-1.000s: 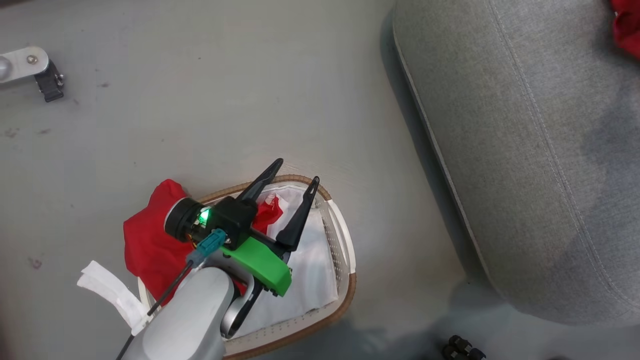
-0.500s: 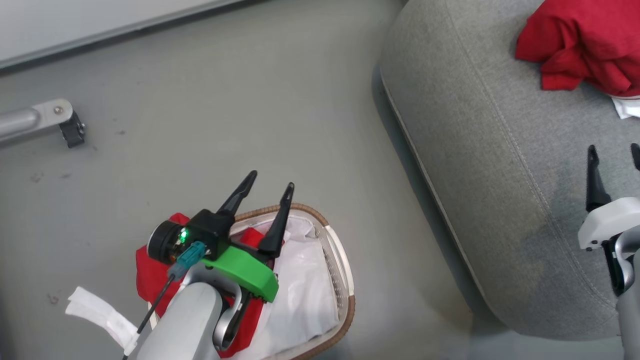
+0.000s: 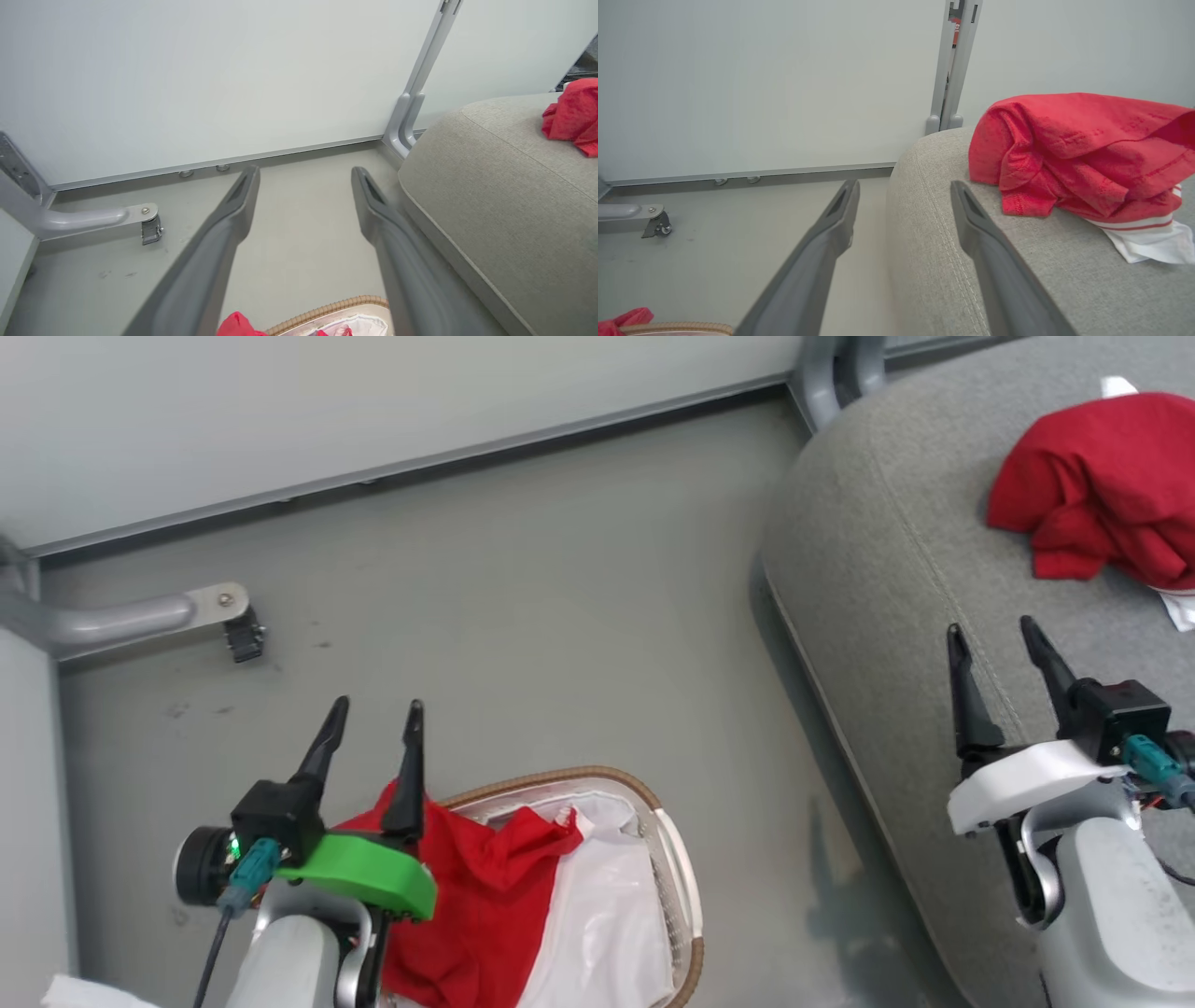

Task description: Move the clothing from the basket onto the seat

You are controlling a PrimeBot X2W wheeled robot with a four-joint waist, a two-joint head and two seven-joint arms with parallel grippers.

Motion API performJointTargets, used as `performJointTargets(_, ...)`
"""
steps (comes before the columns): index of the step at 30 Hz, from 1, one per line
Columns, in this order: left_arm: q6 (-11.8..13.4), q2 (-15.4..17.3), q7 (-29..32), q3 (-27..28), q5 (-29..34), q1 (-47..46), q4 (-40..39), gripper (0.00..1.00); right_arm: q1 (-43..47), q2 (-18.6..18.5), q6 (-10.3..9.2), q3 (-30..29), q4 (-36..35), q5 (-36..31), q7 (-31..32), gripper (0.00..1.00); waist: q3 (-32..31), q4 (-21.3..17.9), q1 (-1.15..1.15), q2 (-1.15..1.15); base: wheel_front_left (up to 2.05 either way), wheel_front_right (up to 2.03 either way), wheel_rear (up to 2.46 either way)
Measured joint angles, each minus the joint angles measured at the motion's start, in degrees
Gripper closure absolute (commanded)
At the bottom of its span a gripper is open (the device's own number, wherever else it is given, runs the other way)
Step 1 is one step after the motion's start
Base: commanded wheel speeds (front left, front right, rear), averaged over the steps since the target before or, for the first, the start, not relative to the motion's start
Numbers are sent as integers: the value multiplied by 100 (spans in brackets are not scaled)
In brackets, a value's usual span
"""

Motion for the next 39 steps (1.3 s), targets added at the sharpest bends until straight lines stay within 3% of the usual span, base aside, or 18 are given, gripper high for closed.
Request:
performJointTargets(8, 36, -63, 0, 631, 243, 356, -2, 0, 145, 174, 0, 252, -26, 82, 0, 0, -339, 450, 0, 0, 0, 0, 0)
performJointTargets(17, 92, -68, 0, 861, 66, 879, 30, 0, 575, 293, -1, 485, 126, 211, 0, 0, -844, 771, 0, 0, 0, 0, 0)
performJointTargets(39, 81, -71, 0, 961, -100, 1824, -49, 0, 1289, 408, 0, 525, 348, 426, 0, 0, -1687, 946, 0, 0, 0, 0, 0)
